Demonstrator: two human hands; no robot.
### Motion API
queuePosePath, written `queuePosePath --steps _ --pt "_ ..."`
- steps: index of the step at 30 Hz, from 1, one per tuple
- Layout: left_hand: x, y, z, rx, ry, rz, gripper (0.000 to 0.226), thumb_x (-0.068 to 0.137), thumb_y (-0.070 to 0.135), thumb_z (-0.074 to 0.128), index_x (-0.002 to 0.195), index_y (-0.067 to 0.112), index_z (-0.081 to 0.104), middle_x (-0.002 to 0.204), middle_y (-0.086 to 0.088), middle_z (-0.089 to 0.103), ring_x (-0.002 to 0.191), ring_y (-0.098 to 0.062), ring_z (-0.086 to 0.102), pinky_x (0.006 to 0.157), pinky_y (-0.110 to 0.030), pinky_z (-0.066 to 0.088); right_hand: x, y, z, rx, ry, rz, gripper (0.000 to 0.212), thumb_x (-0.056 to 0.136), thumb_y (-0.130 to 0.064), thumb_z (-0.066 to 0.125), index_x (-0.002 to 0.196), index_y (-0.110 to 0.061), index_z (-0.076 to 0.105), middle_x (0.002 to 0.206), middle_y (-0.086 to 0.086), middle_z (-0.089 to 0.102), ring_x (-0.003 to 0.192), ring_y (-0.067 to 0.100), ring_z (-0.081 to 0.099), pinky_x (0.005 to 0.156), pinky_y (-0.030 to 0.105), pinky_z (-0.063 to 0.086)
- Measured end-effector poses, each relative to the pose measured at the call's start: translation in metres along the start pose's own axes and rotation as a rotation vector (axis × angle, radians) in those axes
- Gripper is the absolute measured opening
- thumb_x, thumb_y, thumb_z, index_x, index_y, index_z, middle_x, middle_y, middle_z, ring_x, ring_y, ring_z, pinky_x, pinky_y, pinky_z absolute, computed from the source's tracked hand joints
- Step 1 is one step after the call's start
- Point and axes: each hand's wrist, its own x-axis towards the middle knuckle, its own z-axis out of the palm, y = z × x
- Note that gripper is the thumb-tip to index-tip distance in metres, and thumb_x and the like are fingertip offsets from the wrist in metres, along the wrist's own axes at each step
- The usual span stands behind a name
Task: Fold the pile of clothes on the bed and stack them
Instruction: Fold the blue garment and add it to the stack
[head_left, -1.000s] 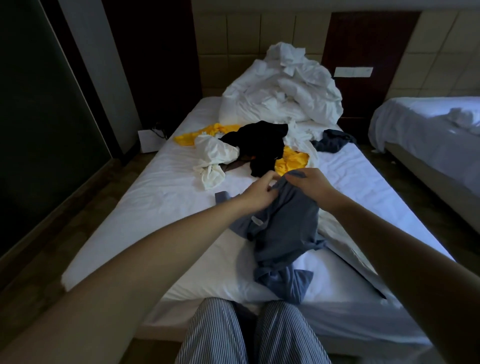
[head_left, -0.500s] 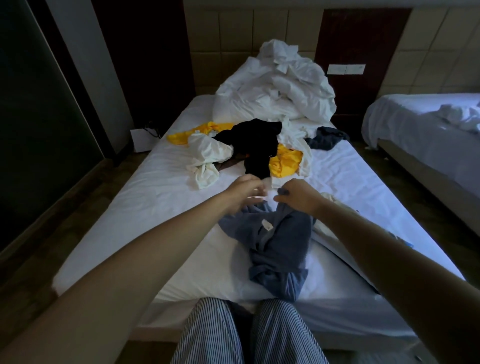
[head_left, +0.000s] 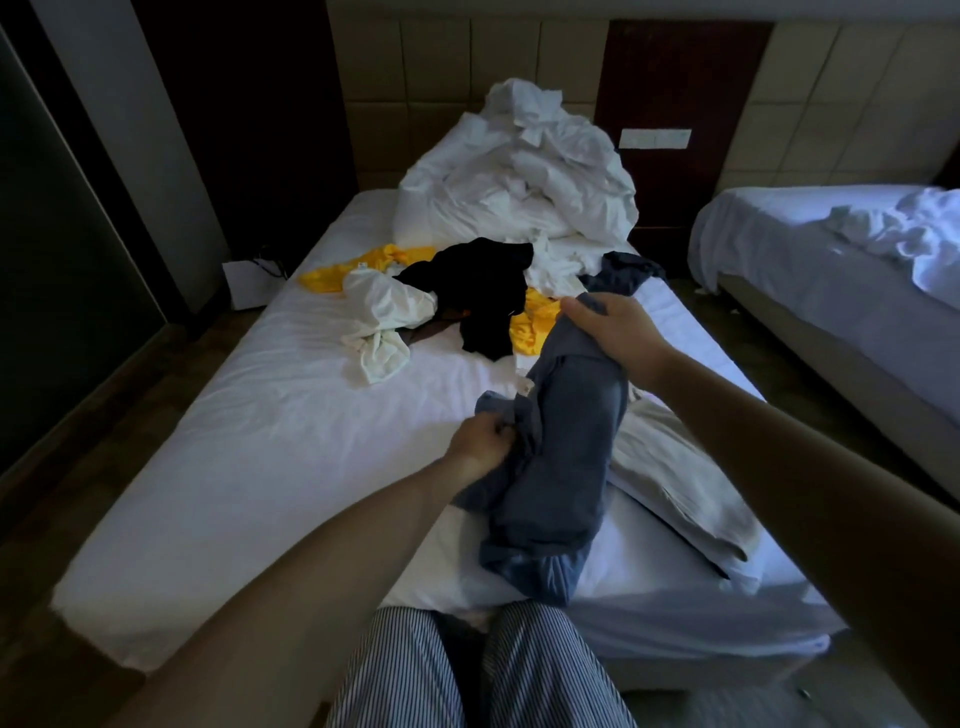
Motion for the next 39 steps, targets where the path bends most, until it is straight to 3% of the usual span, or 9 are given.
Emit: queuePosePath --steps 4,11,14,17,19,23,29,35,39 --pt "0.003 -0.010 -0.031 -0.344 0.051 0.087 0.027 0.099 0.009 0.035 0.080 0.009 0.054 0.084 -0.007 0.057 0.082 -0.018 0.051 0.067 -0.028 0.035 0.001 0.015 -0.022 -0.059 0.112 0.047 0.050 0.093 -0.029 0.056 0.100 0.021 0.054 0.100 0.040 0.055 0.078 0.032 0.055 0.069 0.032 0.040" --pt "0.001 -0.016 -0.096 -0.591 -0.049 0.047 0.023 0.101 0.028 0.042 0.082 0.016 0.051 0.084 -0.001 0.055 0.078 -0.016 0.052 0.068 -0.026 0.040 0.004 0.037 -0.026 -0.239 0.089 0.080 0.037 0.095 -0.027 0.053 0.095 0.008 0.063 0.097 0.023 0.063 0.098 0.037 0.058 0.078 0.036 0.042" --pt "-0.008 -0.018 -0.117 -0.294 -0.212 0.148 0.024 0.093 0.039 0.054 0.106 0.019 0.051 0.102 -0.001 0.060 0.089 -0.012 0.058 0.078 -0.025 0.047 0.005 0.042 -0.025 -0.382 0.044 0.051 0.036 0.095 -0.030 0.052 0.089 0.005 0.063 0.094 0.022 0.061 0.097 0.037 0.055 0.073 0.030 0.034" --pt "-0.011 -0.026 -0.133 0.374 -0.338 0.293 0.077 0.073 0.037 0.078 0.135 0.028 0.032 0.123 0.009 0.047 0.106 -0.010 0.049 0.090 -0.030 0.044 0.005 0.044 -0.027 -0.469 0.002 0.063 0.040 0.090 -0.038 0.057 0.103 -0.001 0.063 0.103 0.013 0.061 0.101 0.030 0.054 0.079 0.031 0.035" --pt "-0.008 -0.033 -0.138 0.520 -0.292 0.367 0.068 0.076 0.026 0.073 0.131 0.027 0.032 0.122 0.004 0.052 0.101 -0.016 0.052 0.083 -0.036 0.044 0.003 0.044 -0.027 -0.583 -0.115 0.063 0.040 0.085 -0.041 0.064 0.102 -0.005 0.062 0.097 0.007 0.056 0.093 0.022 0.051 0.078 0.029 0.034" --pt "-0.010 -0.035 -0.144 0.156 -0.302 0.248 0.015 0.091 0.017 0.049 0.079 0.026 0.051 0.085 -0.003 0.057 0.080 -0.018 0.053 0.075 -0.033 0.044 0.003 0.050 -0.026 -0.784 -0.319 0.015 0.027 0.083 -0.030 0.069 0.084 -0.006 0.056 0.084 0.012 0.051 0.083 0.025 0.051 0.069 0.028 0.032" --pt "-0.016 -0.051 -0.163 -0.261 -0.334 -0.024 0.029 0.101 0.027 0.041 0.126 0.019 0.052 0.120 -0.002 0.060 0.108 -0.019 0.058 0.096 -0.035 0.048 -0.004 0.070 -0.027 -0.583 -0.189 0.080 0.022 0.092 -0.021 0.058 0.081 -0.002 0.060 0.080 0.013 0.054 0.083 0.030 0.049 0.066 0.031 0.030" --pt "-0.011 -0.062 -0.153 -0.214 -0.012 -0.062 0.039 0.095 -0.002 0.034 0.121 0.013 0.058 0.113 -0.012 0.059 0.096 -0.027 0.055 0.073 -0.033 0.047 -0.004 0.070 0.004 -0.367 -0.205 0.051 0.027 0.097 -0.022 0.049 0.106 0.001 0.061 0.105 0.020 0.061 0.100 0.034 0.055 0.077 0.032 0.037" --pt "-0.007 -0.072 -0.142 -0.410 -0.015 -0.154 0.016 0.096 0.019 0.053 0.107 0.010 0.061 0.098 -0.010 0.063 0.088 -0.027 0.059 0.075 -0.033 0.048 0.008 0.076 0.013 -0.472 -0.191 0.013 0.024 0.097 -0.023 0.049 0.097 0.000 0.058 0.095 0.018 0.058 0.096 0.033 0.053 0.071 0.029 0.028"
